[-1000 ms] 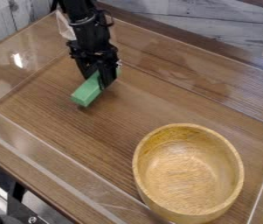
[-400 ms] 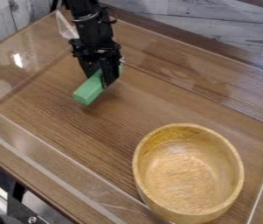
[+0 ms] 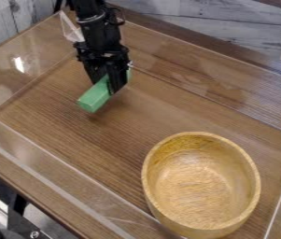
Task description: Put the green block in the brown bowl
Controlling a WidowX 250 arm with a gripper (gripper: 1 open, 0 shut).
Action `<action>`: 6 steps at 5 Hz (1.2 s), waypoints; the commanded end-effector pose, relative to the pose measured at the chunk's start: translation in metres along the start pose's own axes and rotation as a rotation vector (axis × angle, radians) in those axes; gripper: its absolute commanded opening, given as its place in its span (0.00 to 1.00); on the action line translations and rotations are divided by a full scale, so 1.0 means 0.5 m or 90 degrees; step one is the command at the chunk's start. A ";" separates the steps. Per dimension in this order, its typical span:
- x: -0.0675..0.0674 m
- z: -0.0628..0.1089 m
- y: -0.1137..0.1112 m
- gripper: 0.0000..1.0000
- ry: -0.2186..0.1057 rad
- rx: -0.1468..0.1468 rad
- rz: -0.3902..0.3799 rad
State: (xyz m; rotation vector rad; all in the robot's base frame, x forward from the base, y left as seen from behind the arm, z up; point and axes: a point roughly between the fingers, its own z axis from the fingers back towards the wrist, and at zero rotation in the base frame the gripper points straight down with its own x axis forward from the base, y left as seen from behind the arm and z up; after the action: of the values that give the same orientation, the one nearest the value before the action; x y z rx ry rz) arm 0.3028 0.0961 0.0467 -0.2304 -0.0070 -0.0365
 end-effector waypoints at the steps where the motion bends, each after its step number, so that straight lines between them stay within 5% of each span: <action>1: 0.029 0.058 -0.006 0.00 -0.052 0.027 -0.020; 5: 0.026 0.075 -0.013 0.00 -0.053 0.029 -0.027; 6: 0.020 0.086 -0.043 0.00 -0.056 0.023 -0.036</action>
State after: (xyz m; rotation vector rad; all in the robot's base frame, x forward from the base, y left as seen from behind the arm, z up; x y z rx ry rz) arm 0.3053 0.0820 0.0719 -0.2231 -0.0343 -0.0751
